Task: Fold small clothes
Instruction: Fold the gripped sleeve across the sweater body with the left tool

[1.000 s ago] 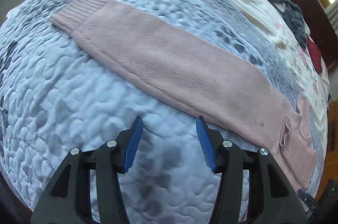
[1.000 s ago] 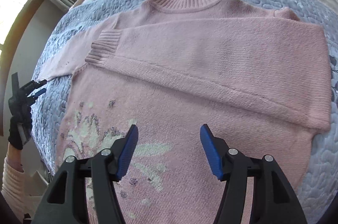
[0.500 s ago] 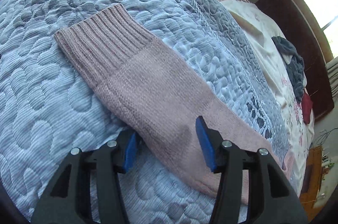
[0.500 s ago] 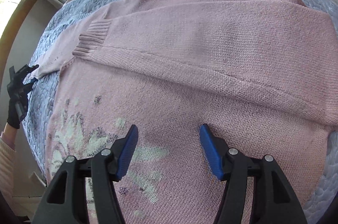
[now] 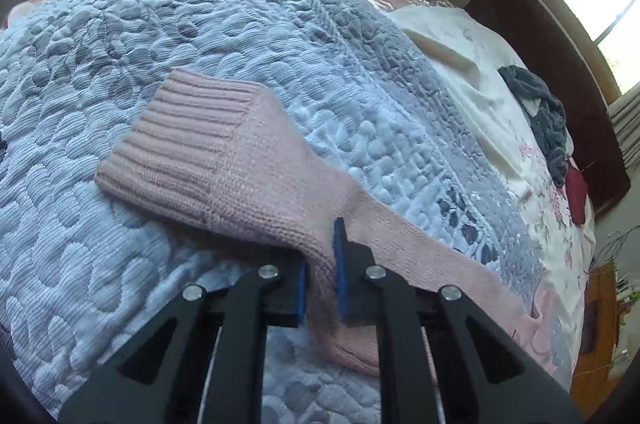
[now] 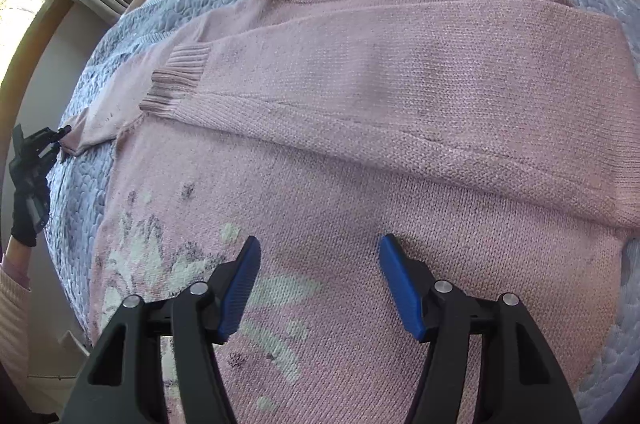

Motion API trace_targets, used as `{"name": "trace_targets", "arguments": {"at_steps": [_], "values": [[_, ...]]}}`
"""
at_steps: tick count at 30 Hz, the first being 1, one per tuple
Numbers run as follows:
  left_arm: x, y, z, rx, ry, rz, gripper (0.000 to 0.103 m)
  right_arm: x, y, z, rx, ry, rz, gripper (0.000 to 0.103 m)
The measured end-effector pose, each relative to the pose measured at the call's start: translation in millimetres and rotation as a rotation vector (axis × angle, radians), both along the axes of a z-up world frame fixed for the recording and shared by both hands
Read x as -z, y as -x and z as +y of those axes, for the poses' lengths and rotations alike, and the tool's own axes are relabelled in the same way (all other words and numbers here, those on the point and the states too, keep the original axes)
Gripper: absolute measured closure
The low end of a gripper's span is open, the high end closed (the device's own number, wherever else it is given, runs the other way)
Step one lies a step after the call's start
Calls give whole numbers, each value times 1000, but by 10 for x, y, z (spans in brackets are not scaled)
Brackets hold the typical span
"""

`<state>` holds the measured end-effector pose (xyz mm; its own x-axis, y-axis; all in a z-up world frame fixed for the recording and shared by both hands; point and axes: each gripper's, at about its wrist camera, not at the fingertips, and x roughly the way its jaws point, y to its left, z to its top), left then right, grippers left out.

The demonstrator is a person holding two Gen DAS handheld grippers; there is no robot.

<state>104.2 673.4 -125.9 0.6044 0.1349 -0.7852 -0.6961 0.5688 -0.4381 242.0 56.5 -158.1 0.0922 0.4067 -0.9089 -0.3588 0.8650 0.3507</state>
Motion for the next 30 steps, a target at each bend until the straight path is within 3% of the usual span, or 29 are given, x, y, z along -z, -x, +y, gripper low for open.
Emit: {"name": "trace_targets", "arguments": {"at_steps": [12, 23, 30], "values": [[-381, -400, -1076, 217, 1, -140, 94, -138, 107, -185, 22, -9, -21, 40], [-313, -987, -2265, 371, 97, -198, 94, -90, 114, -259, 40, -21, -12, 40], [-168, -1215, -2902, 479, 133, -181, 94, -62, 109, -270, 41, -34, -12, 40]]}}
